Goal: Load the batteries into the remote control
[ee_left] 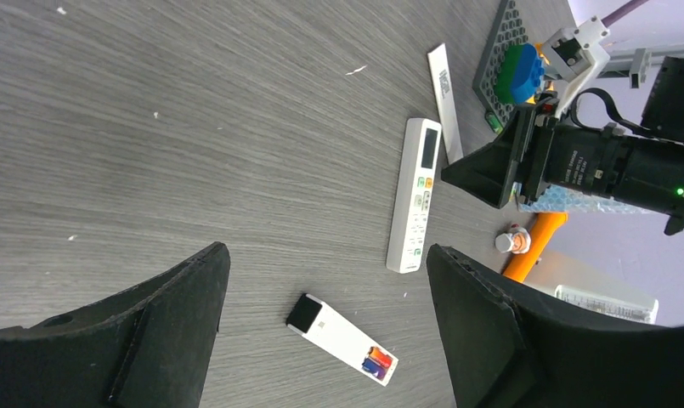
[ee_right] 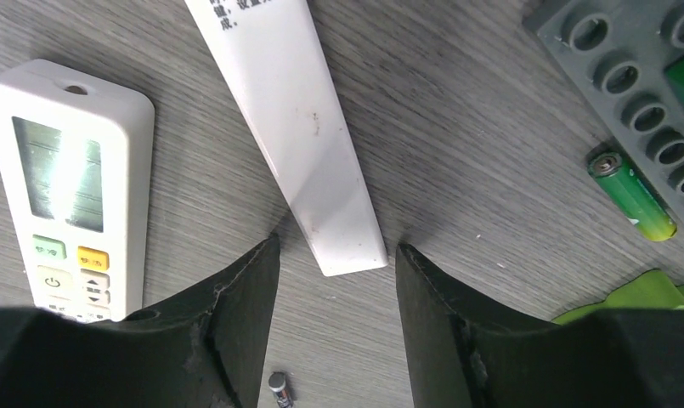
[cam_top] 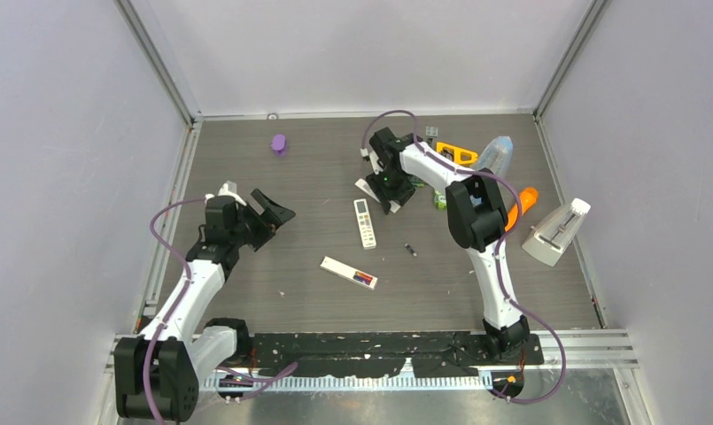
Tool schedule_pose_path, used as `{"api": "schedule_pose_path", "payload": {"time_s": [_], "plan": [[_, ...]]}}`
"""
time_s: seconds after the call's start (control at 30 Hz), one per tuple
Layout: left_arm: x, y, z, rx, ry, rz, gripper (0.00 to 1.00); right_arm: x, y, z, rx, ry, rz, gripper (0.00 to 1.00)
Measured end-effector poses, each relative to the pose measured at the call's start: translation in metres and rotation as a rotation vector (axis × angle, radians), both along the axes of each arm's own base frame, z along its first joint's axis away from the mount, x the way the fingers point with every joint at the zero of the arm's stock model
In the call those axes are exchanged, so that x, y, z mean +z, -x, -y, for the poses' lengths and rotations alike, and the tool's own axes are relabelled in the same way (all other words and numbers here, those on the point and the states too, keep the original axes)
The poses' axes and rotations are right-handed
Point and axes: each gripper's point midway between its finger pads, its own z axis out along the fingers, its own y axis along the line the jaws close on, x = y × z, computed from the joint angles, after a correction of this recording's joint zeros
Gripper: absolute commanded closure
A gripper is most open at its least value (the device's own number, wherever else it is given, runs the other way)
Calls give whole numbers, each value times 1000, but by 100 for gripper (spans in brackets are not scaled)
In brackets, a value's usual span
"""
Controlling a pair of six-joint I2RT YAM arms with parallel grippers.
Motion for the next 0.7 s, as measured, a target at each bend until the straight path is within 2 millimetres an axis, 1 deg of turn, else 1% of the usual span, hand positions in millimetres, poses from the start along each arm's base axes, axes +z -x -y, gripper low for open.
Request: {"api": "schedule_pose_path", "payload": {"time_s": [0.23, 0.3, 0.37, 0.43, 0.57, 0.7], "plan": [[10, -6, 5, -29, 11, 48, 14, -1, 0, 1, -11, -32, -31, 47], [12, -7, 6, -36, 16, 58, 14, -1, -1, 1, -14, -38, -37, 50], [13, -7, 7, -42, 20, 64, 14, -1, -2, 3, -17, -42, -39, 56], [15, -7, 8, -47, 24, 69, 14, -1, -3, 5, -20, -38, -36, 59], [18, -9, 11, -60, 32, 83, 17, -1, -4, 7, -24, -29, -29, 62], [23, -12, 16, -87, 50, 111, 18, -1, -3, 5, -6, -1, -3, 64]]}}
